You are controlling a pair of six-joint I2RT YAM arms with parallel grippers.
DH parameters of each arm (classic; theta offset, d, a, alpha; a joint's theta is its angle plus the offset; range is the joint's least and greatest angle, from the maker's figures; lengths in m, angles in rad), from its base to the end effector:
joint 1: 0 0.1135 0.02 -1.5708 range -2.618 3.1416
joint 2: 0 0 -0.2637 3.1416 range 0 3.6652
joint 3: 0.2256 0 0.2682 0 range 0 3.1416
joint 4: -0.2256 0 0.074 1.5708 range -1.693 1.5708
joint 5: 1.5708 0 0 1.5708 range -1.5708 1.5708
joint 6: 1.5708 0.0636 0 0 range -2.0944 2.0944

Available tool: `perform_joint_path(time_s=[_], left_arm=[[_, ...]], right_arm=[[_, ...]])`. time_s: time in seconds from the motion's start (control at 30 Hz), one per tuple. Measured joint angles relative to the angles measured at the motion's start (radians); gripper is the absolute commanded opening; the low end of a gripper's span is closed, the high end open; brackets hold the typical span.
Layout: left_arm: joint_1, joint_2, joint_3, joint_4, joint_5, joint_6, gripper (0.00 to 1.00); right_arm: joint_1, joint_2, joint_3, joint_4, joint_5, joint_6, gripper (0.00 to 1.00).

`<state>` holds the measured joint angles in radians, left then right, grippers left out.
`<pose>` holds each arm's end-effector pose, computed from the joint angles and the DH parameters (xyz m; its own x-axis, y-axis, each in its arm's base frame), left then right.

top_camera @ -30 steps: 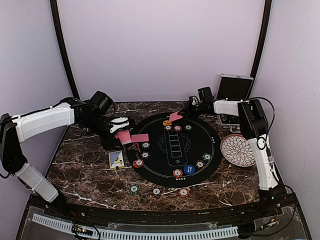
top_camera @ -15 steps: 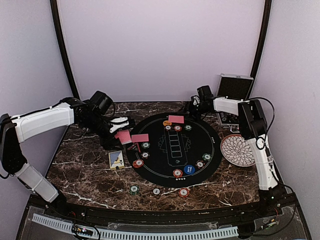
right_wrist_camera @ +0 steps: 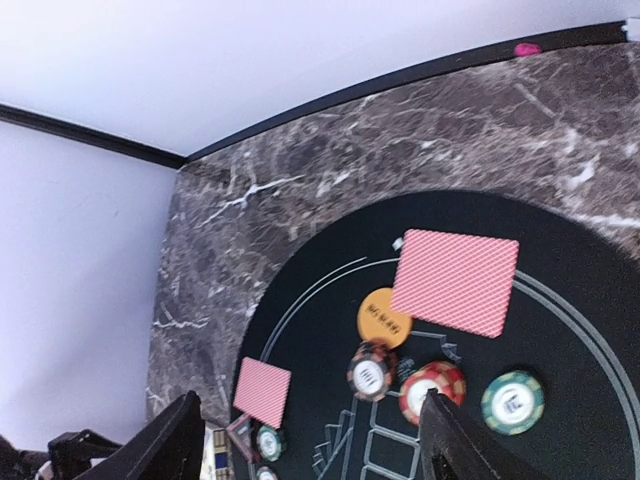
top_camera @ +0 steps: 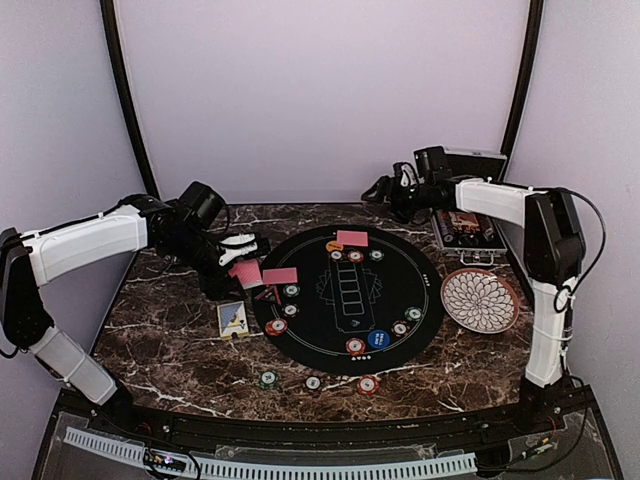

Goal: Distribute texas hold em gaming equipment

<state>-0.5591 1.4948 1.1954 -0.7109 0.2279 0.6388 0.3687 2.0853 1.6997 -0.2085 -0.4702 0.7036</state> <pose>0.2804 -0.1924 0.2415 -0.2076 0.8151 -0.5409 0.9247 0.3439 0.1633 0.4773 0.2153 0.2272 -0.8326 0.2966 -0.4678 -0.1742 0.6614 0.7295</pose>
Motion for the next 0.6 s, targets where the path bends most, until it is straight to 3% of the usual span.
perform_joint_path(time_s=[0.3, 0.6], left_arm=[[0.000, 0.000, 0.000, -0.002, 0.010, 0.000, 0.07], [0.000, 0.000, 0.034, -0.002, 0.022, -0.010, 0.05]], right_arm=[[0.227, -0.131, -0.341, 0.204, -0.138, 0.113, 0.76], [0.407, -0.123, -0.378, 0.416, -0.234, 0.257, 0.76]])
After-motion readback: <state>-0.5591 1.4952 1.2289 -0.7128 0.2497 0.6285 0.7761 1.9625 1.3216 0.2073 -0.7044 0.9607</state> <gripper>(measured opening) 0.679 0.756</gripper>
